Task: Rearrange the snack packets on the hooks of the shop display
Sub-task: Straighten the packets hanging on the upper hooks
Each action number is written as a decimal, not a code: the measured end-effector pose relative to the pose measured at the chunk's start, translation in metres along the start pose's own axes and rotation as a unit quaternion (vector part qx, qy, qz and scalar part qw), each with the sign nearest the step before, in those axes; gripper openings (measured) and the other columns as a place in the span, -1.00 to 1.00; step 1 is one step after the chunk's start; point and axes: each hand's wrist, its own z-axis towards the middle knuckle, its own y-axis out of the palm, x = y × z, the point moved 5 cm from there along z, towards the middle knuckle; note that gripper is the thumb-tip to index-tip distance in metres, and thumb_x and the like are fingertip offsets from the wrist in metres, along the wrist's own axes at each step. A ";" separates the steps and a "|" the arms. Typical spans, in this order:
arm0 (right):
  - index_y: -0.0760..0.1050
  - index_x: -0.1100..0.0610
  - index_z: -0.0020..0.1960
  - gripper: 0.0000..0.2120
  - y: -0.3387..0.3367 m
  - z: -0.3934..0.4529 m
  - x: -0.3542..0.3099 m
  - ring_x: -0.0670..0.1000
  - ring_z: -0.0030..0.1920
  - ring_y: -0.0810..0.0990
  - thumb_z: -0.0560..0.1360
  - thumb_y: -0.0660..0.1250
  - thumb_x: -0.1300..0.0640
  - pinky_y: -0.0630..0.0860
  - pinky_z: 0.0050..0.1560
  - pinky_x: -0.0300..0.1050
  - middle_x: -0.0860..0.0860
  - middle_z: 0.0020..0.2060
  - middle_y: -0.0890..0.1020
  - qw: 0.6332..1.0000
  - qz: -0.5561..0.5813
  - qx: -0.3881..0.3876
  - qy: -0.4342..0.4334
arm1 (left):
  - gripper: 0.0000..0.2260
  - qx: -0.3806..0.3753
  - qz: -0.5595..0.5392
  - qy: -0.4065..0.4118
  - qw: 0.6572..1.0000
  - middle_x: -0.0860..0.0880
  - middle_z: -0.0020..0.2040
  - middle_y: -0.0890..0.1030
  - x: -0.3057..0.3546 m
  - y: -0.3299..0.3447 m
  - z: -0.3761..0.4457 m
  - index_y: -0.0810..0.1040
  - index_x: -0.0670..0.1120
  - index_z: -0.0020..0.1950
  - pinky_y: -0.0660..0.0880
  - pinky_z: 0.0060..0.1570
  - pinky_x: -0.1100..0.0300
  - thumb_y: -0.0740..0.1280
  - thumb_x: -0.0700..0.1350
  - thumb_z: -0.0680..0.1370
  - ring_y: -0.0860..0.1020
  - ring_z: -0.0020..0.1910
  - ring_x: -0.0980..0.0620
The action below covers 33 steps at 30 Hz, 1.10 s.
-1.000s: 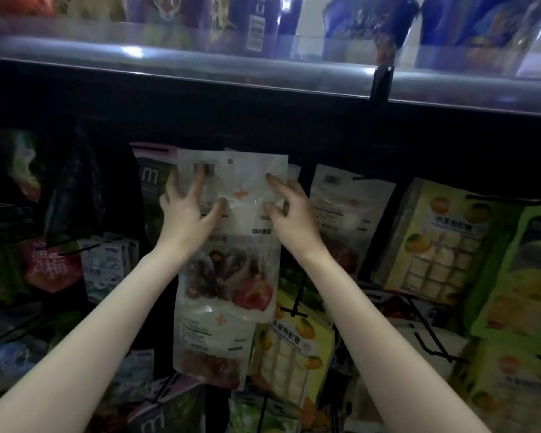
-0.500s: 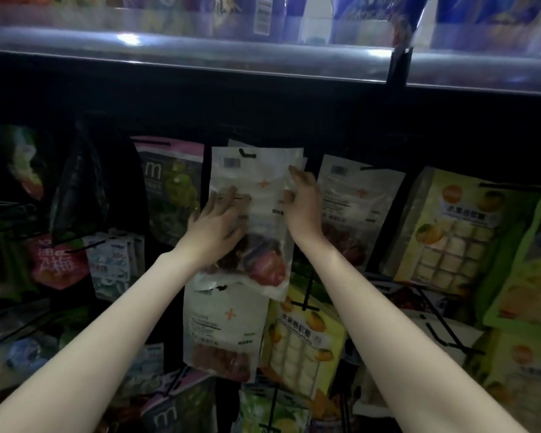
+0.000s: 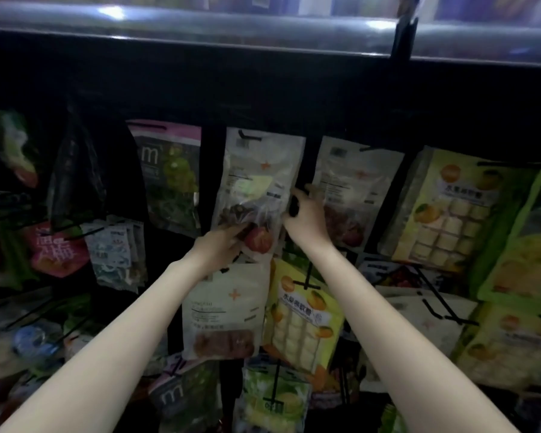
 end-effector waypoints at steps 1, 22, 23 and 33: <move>0.35 0.15 0.37 -0.60 0.003 -0.010 0.000 0.11 0.37 0.28 0.54 0.24 0.28 0.21 0.08 -0.50 0.11 0.43 0.20 1.000 0.001 -0.026 0.005 | -0.57 0.008 -0.017 -0.009 1.000 0.02 0.41 0.37 -0.002 0.003 -0.006 0.19 0.11 0.49 0.46 0.19 0.02 0.16 -0.07 0.62 0.41 0.32 -0.06; 0.50 0.16 0.00 -0.90 0.094 -0.074 0.031 -0.01 -0.16 0.49 0.55 0.24 0.16 0.23 -0.41 -0.25 0.00 -0.17 0.51 0.984 -0.115 -0.129 0.040 | -0.46 0.029 0.105 0.034 0.993 0.12 0.53 0.04 -0.026 0.004 -0.110 0.04 0.12 0.52 0.28 0.33 0.01 0.15 -0.14 0.60 0.02 0.51 0.02; 0.51 0.18 -0.02 -0.91 0.094 -0.079 0.026 -0.04 -0.20 0.46 0.55 0.25 0.18 0.20 -0.42 -0.27 0.00 -0.18 0.52 0.985 -0.100 -0.135 0.028 | -0.46 0.028 0.105 0.031 0.994 0.12 0.53 0.04 -0.027 0.004 -0.109 0.04 0.12 0.52 0.26 0.36 -0.01 0.15 -0.15 0.60 0.01 0.51 0.01; 0.43 0.12 -0.16 -0.91 0.031 -0.128 0.007 -0.06 -0.15 0.45 0.51 0.30 0.24 0.35 -0.13 -0.26 -0.05 -0.20 0.49 0.975 -0.102 -0.148 -0.128 | -0.46 0.082 0.076 0.071 0.991 0.06 0.46 0.27 -0.023 -0.004 -0.123 0.29 0.09 0.44 0.18 0.37 -0.15 0.11 0.23 0.49 0.14 0.48 0.00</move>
